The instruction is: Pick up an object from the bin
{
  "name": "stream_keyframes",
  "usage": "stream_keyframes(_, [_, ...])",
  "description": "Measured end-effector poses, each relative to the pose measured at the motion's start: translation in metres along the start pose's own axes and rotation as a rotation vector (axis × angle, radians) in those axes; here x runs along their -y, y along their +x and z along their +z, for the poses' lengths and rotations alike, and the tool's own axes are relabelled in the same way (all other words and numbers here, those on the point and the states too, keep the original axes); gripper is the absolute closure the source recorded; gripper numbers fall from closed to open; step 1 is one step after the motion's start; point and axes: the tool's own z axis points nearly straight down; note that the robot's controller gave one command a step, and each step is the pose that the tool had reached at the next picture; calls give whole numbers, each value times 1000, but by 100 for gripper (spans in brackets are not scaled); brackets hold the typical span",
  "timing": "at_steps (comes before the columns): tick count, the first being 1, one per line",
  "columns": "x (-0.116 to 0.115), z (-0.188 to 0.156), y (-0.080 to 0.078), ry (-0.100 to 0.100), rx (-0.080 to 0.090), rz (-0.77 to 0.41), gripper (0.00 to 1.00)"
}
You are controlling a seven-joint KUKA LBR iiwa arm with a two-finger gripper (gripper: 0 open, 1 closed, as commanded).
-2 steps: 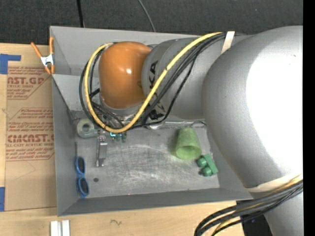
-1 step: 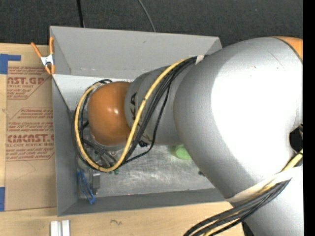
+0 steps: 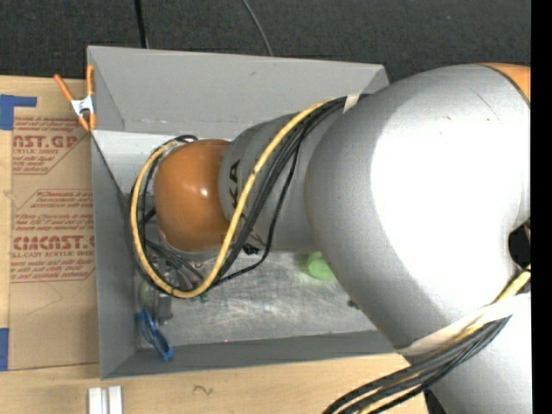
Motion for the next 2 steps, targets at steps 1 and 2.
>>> stream_keyframes(1, [6,-118,0,1,2,-66,100])
stream_keyframes(2, [63,-206,-62,3,2,-312,100])
